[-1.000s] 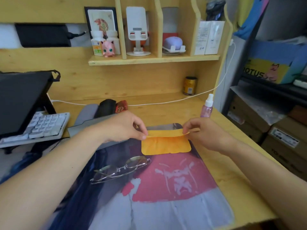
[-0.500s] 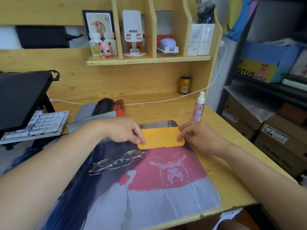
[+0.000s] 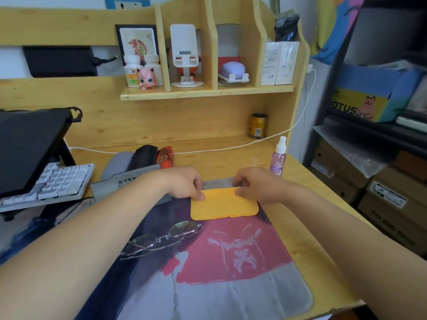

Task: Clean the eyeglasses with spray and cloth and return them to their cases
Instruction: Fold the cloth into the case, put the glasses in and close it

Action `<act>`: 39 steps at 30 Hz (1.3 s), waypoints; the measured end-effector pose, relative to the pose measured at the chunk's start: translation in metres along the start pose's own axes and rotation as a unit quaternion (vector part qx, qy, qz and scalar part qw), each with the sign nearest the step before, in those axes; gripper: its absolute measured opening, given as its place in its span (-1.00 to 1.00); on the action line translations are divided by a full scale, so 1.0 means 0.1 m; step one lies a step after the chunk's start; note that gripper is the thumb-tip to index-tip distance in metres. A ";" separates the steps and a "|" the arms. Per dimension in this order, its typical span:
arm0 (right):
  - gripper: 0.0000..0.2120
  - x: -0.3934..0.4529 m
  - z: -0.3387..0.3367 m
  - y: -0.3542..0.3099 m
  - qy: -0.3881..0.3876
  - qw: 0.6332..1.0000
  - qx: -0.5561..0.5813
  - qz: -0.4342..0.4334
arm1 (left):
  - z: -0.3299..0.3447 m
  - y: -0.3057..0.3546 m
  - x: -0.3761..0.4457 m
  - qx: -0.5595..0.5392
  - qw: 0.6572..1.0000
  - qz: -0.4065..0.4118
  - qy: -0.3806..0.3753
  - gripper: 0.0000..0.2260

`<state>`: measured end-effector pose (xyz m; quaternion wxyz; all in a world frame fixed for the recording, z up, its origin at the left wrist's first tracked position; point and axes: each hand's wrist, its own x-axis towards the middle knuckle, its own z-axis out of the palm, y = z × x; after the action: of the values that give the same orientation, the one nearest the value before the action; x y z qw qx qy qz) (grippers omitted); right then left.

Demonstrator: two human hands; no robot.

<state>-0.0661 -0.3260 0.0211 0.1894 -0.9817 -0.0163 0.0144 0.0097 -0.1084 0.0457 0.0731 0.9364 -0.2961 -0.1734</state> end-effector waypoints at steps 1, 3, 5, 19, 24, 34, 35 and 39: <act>-0.89 0.00 -0.01 0.01 -0.011 1.000 0.013 0.005 | -0.02 0.00 0.00 0.007 1.000 0.001 -0.007 -0.85; -0.92 0.01 -0.04 0.03 -0.025 0.999 0.035 0.011 | -0.03 -0.02 0.01 0.003 1.000 0.010 0.006 -0.87; -0.91 0.01 -0.06 0.05 -0.023 0.997 0.069 0.019 | -0.02 -0.06 0.06 -0.029 0.999 0.016 0.027 -0.86; -0.80 -0.31 0.01 0.09 0.061 0.978 0.181 -0.079 | 0.14 -0.33 -0.18 -0.123 0.984 0.092 0.088 -0.88; -0.85 -0.41 0.06 0.09 0.045 0.984 0.143 -0.098 | 0.16 -0.32 -0.24 -0.113 0.986 0.108 0.063 -0.92; -0.87 -0.34 -0.03 0.02 0.076 0.993 0.076 -0.042 | 0.06 -0.20 -0.18 -0.051 0.994 0.063 0.076 -0.84; -0.84 -0.31 -0.01 0.00 0.048 0.997 0.042 -0.037 | 0.08 -0.16 -0.15 -0.018 0.996 0.059 0.057 -0.81; -0.80 -0.26 0.00 -0.06 -0.029 0.999 0.018 0.013 | 0.11 0.03 -0.15 0.054 0.998 0.026 0.018 -0.80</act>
<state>-0.0924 -0.3215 0.0242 0.2067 -0.9773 -0.0084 0.0452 -0.0073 -0.1023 0.0406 0.0324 0.9339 -0.3280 -0.1383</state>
